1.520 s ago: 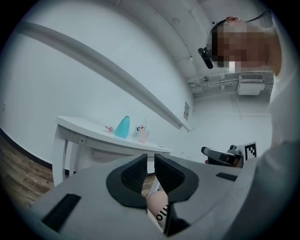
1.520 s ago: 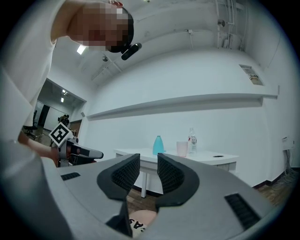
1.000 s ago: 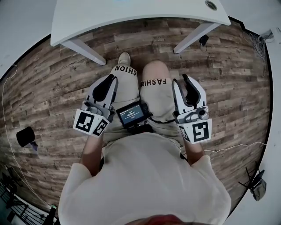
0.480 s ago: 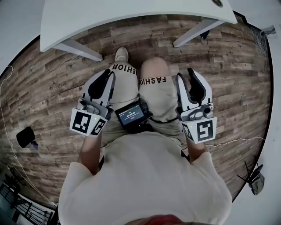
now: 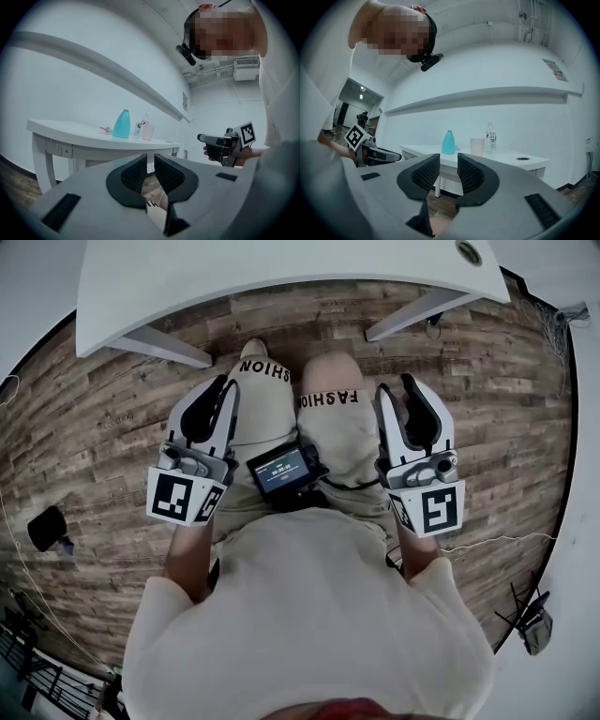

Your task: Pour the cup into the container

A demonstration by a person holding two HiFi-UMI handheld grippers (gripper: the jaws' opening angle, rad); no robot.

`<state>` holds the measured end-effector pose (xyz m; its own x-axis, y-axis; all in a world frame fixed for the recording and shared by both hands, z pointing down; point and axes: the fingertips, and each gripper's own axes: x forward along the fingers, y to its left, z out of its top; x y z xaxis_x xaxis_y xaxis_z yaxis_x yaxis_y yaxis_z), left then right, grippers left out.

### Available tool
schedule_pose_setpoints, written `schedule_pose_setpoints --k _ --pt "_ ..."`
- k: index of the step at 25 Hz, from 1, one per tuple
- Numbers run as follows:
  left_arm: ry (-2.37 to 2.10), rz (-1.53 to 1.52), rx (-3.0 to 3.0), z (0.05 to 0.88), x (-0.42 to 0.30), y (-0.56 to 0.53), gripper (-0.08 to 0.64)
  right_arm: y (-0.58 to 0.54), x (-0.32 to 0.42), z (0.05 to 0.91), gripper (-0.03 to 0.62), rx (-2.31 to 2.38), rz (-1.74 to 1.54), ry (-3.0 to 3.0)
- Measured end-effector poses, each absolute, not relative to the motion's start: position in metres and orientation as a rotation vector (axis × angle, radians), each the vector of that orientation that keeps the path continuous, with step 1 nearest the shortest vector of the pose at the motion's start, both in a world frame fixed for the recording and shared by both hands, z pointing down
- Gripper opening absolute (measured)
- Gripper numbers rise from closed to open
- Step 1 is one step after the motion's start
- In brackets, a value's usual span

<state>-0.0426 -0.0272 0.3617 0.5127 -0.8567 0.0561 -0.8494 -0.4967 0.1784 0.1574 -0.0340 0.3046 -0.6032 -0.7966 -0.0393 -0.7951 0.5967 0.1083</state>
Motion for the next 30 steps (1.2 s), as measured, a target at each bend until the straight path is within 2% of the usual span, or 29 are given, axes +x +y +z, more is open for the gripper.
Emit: schedule_pose_setpoints --k 5,11,16,30 --pt "-1.465 -0.063 2.567 0.363 -0.028 -0.056 0.058 -0.065 0.170 0.311 0.121 1.359 -0.149 -2.784" --pt "-1.445 -0.069 2.599 0.341 -0.024 -0.036 0.057 -0.044 0.168 0.294 0.121 1.377 -0.161 -2.793" --pt "-1.421 -0.037 2.577 0.362 -0.003 -0.090 0.057 -0.105 0.192 0.315 0.121 1.389 -0.105 -2.788" --pt "-1.409 -0.046 2.598 0.345 0.011 -0.083 0.052 -0.108 0.207 0.301 0.121 1.390 -0.116 -2.805"
